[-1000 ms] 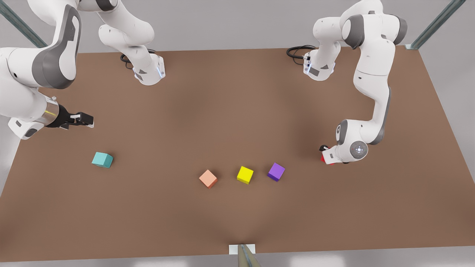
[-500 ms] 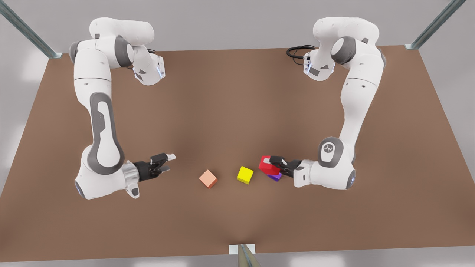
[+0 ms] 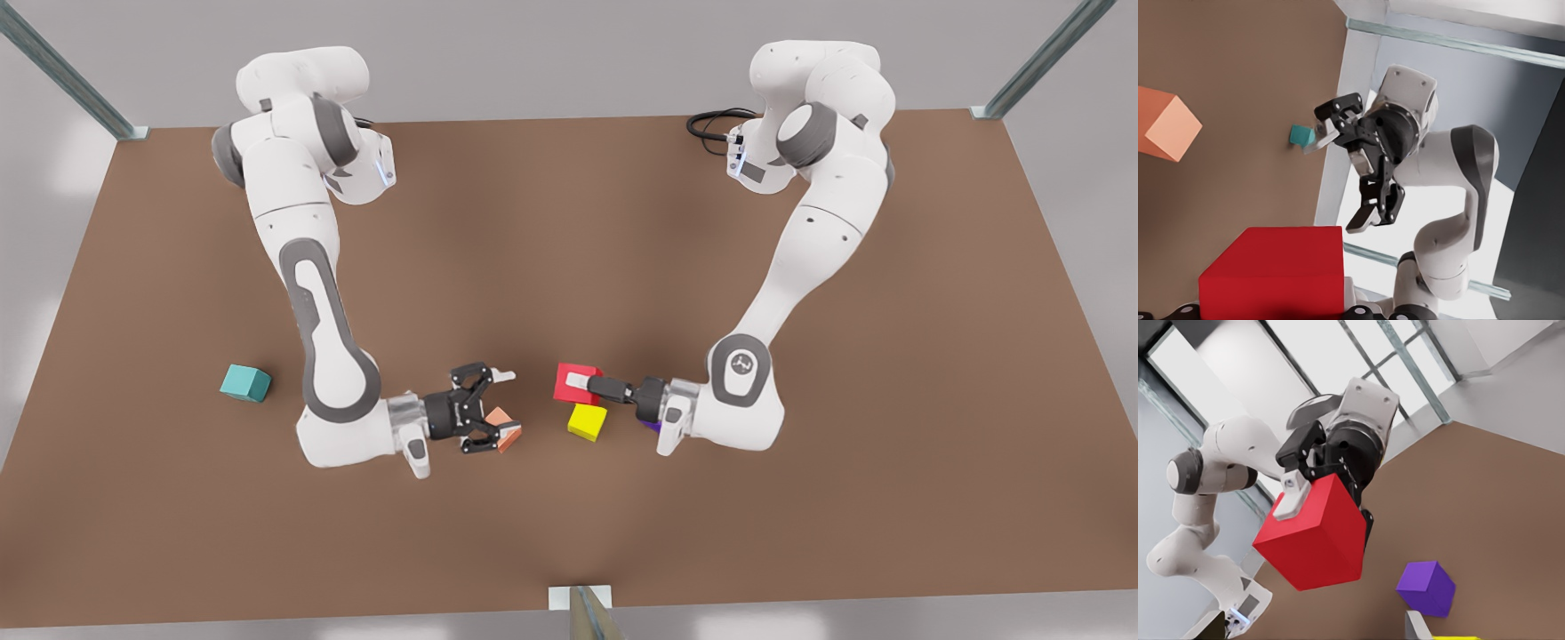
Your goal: Pick up red wooden cube and pass to hand red wooden cube and place in blue wooden cube
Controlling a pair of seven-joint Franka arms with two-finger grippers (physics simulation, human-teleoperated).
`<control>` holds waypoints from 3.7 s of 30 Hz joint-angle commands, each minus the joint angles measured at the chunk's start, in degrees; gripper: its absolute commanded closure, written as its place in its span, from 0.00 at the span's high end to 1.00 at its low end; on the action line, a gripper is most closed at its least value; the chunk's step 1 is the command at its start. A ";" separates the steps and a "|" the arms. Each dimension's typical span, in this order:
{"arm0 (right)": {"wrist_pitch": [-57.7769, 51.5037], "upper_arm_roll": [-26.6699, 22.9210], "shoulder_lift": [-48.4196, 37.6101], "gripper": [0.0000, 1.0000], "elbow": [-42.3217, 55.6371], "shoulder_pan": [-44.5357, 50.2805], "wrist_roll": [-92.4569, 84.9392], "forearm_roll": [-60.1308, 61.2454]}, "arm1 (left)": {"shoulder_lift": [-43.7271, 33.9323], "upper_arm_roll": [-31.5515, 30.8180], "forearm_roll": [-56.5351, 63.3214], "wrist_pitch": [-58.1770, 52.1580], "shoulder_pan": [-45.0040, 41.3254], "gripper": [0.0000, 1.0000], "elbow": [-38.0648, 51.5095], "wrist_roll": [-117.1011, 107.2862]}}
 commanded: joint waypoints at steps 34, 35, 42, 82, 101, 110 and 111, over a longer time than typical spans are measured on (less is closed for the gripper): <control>16.91 0.08 -5.74 1.00 -10.58 7.40 -41.53 7.55 | 0.69 -0.05 -0.40 4.64 -2.60 0.67 0.01 0.17; 16.91 0.08 -5.56 1.00 -10.58 7.40 -41.62 7.64 | 0.69 -0.05 -0.40 4.64 -2.60 0.68 0.01 0.17; 17.35 0.17 -4.42 1.00 -10.49 7.84 -41.79 8.52 | 0.69 -0.05 -0.49 4.99 -2.69 0.68 0.01 0.08; 17.78 -19.16 -22.70 0.65 -31.67 1.34 44.17 -85.44 | -29.16 3.26 80.56 -32.56 19.20 1.00 -4.70 -8.36; 41.78 -24.61 -31.49 0.65 -57.08 -2.61 43.81 -102.23 | -43.34 29.66 62.35 -25.25 5.04 1.00 -15.81 -6.60; 46.61 -24.53 -28.24 0.71 -57.08 -4.55 43.99 -102.49 | -43.43 29.49 62.27 -25.25 5.48 1.00 -16.07 -6.60; 46.53 -24.44 -28.15 1.00 -56.99 -4.55 44.25 -102.49 | -43.34 29.49 62.18 -25.33 5.22 1.00 -16.07 -6.60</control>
